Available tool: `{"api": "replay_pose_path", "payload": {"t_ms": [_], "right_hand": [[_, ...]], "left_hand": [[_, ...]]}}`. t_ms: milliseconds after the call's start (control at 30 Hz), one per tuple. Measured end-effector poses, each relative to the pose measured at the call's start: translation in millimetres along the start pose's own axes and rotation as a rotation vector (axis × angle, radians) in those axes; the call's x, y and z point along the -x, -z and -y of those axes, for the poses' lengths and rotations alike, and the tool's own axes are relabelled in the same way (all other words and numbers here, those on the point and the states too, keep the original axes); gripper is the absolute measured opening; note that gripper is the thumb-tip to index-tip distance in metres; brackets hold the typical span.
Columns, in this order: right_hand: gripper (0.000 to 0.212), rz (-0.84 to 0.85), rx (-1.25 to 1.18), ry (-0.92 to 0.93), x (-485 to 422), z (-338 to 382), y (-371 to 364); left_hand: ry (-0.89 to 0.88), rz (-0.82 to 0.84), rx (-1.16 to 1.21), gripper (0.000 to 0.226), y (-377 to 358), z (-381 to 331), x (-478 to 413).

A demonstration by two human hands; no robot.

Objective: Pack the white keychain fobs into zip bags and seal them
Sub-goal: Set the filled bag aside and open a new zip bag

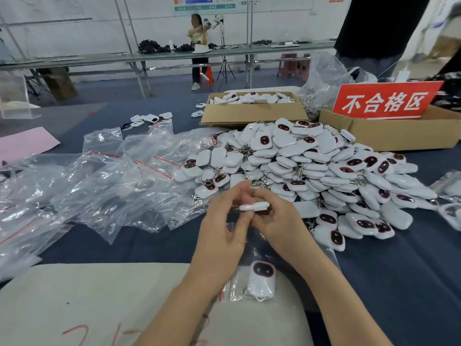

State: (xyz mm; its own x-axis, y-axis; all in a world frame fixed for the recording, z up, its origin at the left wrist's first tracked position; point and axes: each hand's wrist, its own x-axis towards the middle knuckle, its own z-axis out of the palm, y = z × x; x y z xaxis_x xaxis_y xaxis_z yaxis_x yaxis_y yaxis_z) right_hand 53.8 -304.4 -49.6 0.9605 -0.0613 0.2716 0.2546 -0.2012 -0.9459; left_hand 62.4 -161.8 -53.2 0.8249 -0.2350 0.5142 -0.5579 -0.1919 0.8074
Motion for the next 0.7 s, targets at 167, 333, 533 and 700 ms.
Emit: {"api": "replay_pose_path", "payload": {"t_ms": [167,333,533,700], "right_hand": [[0.040,-0.025,-0.094,0.015,1,6,0],[0.033,0.003,-0.150,-0.060,2,7,-3],[0.039,-0.045,-0.143,-0.038,4,14,-1],[0.045,-0.049,-0.142,-0.037,7,15,2]], "left_hand": [[-0.074,-0.043,-0.053,0.043,-2,1,-2],[0.088,-0.106,0.063,0.019,0,2,-3],[0.218,-0.073,0.249,0.014,3,-2,-6],[0.233,-0.030,0.258,0.010,2,1,-6]]}}
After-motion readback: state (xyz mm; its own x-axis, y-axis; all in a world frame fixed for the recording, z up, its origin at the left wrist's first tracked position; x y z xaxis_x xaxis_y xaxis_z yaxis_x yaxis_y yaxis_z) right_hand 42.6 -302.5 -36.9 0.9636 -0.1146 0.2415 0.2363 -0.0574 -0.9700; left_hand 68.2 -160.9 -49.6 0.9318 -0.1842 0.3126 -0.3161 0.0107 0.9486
